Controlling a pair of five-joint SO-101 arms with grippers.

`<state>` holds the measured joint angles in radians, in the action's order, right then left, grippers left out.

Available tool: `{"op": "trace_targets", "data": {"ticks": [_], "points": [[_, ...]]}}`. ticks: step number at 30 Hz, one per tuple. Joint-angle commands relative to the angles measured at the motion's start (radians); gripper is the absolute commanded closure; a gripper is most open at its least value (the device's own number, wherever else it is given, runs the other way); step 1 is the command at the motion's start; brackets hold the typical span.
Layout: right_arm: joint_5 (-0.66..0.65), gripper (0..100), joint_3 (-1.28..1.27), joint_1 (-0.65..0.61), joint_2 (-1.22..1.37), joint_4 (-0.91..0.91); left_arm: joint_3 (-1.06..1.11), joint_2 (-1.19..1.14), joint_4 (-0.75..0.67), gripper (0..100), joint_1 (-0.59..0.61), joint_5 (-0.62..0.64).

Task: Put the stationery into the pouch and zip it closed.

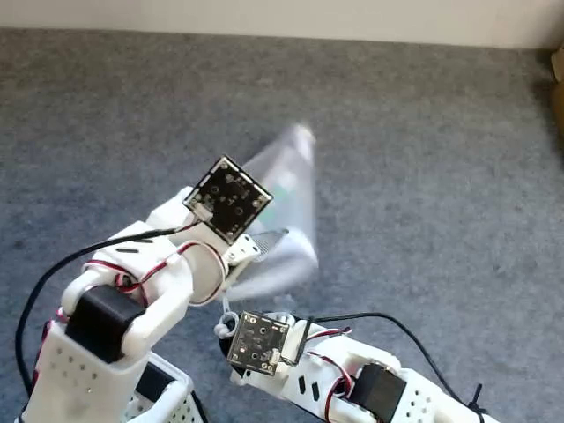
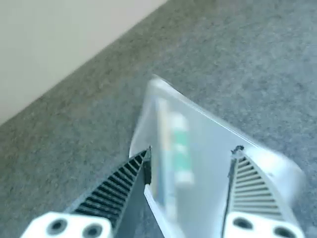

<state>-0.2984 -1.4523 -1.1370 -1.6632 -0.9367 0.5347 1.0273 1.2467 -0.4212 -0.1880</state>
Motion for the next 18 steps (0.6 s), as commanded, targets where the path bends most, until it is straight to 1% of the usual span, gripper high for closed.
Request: {"op": "trace_targets", "data": {"ticks": [1,3,6,12,15,18], "points": [[-0.009,99.4,0.071,-0.008,-0.019,-0.007,-0.110,-0.001,-0.020,75,-0.005,-0.003],[-0.008,99.4,0.076,-0.004,-0.019,-0.008,-0.120,-0.001,-0.020,75,-0.005,-0.003],[-0.008,99.4,0.076,0.039,-0.019,-0.008,-0.122,0.001,-0.018,75,-0.004,-0.003],[-0.006,99.4,0.102,0.131,-0.028,-0.042,-0.137,0.001,0.041,75,-0.002,-0.011],[-0.006,99.4,0.168,0.137,-0.096,-0.116,-0.159,0.001,0.075,75,0.050,-0.011],[-0.006,99.4,0.232,0.137,-0.180,-0.191,-0.160,0.001,0.075,75,0.124,-0.012]]}}
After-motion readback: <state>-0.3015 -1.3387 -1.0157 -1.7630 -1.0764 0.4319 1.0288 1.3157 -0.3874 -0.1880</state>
